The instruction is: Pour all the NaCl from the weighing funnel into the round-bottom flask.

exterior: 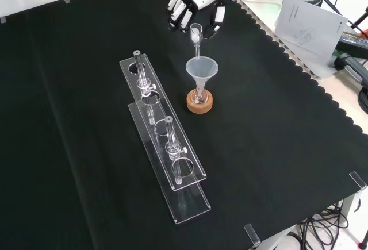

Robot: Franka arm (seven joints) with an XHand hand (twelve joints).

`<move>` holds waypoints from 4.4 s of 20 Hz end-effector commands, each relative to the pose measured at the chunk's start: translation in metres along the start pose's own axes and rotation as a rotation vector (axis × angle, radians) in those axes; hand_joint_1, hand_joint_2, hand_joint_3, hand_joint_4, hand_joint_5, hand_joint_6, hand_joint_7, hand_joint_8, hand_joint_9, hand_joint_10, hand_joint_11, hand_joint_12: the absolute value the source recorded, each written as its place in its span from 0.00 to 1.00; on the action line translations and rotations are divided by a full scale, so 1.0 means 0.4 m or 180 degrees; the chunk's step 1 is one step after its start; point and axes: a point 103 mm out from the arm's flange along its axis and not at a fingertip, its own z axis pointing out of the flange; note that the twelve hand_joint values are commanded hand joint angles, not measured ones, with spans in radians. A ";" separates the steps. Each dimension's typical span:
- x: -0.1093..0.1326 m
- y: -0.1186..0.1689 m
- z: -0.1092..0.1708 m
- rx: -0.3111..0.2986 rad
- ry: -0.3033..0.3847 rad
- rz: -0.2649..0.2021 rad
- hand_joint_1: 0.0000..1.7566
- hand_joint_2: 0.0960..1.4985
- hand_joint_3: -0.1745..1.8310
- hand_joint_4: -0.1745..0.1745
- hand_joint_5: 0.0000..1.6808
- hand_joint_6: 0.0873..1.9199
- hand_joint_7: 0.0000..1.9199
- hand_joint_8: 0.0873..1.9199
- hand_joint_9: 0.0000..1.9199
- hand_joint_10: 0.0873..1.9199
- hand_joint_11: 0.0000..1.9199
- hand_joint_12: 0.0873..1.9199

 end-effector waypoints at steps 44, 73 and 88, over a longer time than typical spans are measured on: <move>0.047 0.001 -0.077 0.0105 -0.0890 -0.0051 0.64 0.39 0.43 1.00 0.76 0.33 0.30 0.30 0.51 0.12 0.42 0.52; 0.069 0.017 -0.097 0.0260 -0.1209 -0.0019 0.64 0.39 0.43 1.00 0.76 0.33 0.30 0.30 0.51 0.12 0.42 0.52; 0.083 0.016 -0.123 0.0257 -0.1434 -0.0009 0.64 0.39 0.43 1.00 0.76 0.32 0.30 0.30 0.51 0.12 0.42 0.52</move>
